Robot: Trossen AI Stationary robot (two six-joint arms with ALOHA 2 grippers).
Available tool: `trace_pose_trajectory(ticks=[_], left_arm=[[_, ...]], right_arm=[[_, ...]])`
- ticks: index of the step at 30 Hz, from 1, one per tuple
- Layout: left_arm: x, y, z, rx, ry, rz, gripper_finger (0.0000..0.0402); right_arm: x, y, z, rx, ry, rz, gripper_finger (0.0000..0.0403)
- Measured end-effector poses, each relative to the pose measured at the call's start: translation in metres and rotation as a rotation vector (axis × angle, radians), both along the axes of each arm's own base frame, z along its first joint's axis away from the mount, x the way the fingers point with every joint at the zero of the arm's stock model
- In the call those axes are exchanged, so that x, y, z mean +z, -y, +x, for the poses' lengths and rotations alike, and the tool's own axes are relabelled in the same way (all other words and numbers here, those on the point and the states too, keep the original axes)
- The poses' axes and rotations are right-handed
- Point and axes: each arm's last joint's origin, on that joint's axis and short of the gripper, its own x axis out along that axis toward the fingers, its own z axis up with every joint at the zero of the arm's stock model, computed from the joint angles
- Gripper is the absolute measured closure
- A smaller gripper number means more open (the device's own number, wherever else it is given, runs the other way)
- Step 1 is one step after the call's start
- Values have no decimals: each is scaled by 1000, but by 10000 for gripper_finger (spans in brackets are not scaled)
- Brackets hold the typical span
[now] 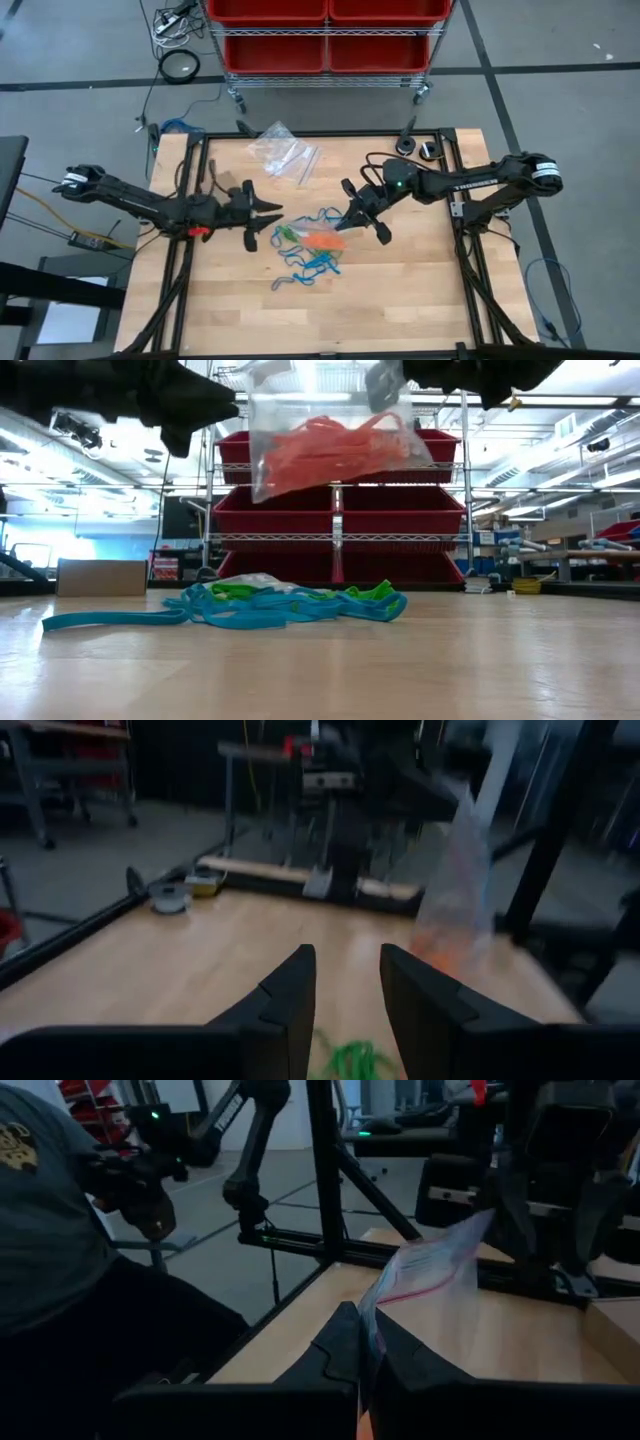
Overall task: Sort rubber bands
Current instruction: Close the transparent zip bag
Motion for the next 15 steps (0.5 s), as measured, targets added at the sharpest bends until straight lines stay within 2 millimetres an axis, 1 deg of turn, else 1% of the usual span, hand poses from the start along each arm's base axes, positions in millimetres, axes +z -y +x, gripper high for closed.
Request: trace_pose_trajectory(ticks=[3,6,12,15], left_arm=[[-7,-1,-6,-3,87,-46,279],[-11,0,-7,-45,98,-68,279],[-7,3,5,-74,91,-65,279],[-5,4,10,-83,117,-58,278]], right_arm=[[1,-2,0,0,1,-1,403],[1,-2,0,-9,9,-3,403],[4,-2,0,-15,36,-4,403],[4,-3,0,-14,43,-4,403]])
